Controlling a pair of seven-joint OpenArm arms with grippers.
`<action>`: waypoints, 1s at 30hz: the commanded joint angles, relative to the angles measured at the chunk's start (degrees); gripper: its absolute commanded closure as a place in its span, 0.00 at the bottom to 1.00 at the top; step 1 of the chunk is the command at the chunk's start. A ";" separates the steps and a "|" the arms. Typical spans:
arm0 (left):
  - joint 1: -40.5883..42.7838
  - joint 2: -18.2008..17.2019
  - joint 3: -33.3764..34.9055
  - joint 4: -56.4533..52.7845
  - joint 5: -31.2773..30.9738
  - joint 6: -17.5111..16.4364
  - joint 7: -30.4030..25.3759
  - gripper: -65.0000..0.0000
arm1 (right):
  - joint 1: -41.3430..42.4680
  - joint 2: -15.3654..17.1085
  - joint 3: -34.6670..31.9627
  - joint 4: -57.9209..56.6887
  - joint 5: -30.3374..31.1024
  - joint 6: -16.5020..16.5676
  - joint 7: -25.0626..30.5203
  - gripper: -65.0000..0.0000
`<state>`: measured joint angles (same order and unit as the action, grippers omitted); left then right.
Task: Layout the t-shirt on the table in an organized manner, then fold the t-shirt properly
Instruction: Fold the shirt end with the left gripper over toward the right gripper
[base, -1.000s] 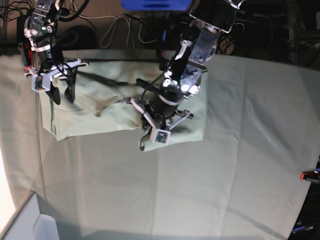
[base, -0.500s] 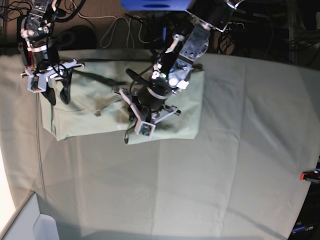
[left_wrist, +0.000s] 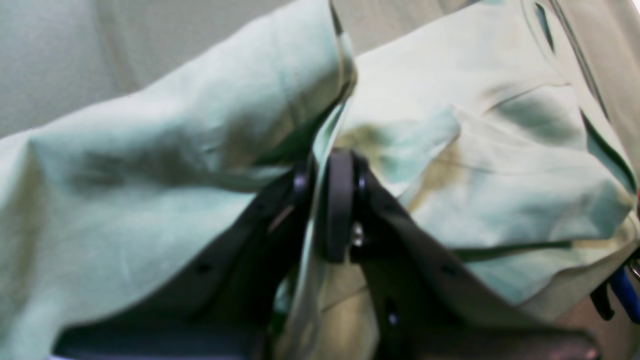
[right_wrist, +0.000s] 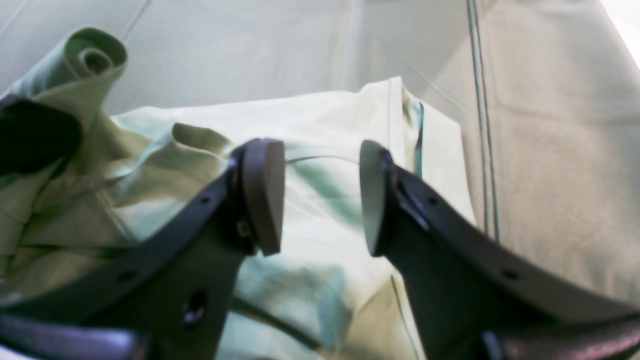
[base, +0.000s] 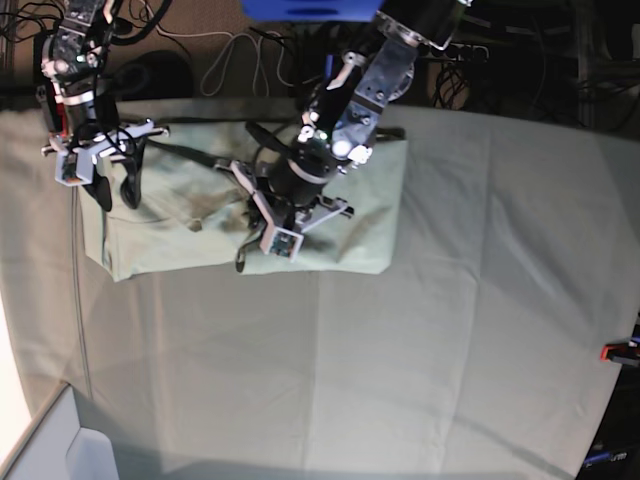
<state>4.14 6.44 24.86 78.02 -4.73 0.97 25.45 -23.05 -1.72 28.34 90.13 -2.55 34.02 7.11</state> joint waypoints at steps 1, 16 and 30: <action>-0.49 0.90 0.24 0.62 -0.15 -0.66 -1.14 1.00 | 0.06 0.44 0.19 0.82 0.92 0.40 1.63 0.61; -0.14 -1.12 6.48 6.33 -0.24 -0.40 -1.32 0.48 | -0.29 0.44 0.19 1.08 0.92 0.40 1.63 0.61; 3.90 -8.50 -4.95 9.41 -0.24 -0.75 2.99 0.60 | -0.03 0.27 -0.07 1.26 0.92 0.40 1.63 0.61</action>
<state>8.56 -2.59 19.84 86.21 -4.67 0.56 29.87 -23.05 -1.89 28.12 90.28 -2.52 34.00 7.14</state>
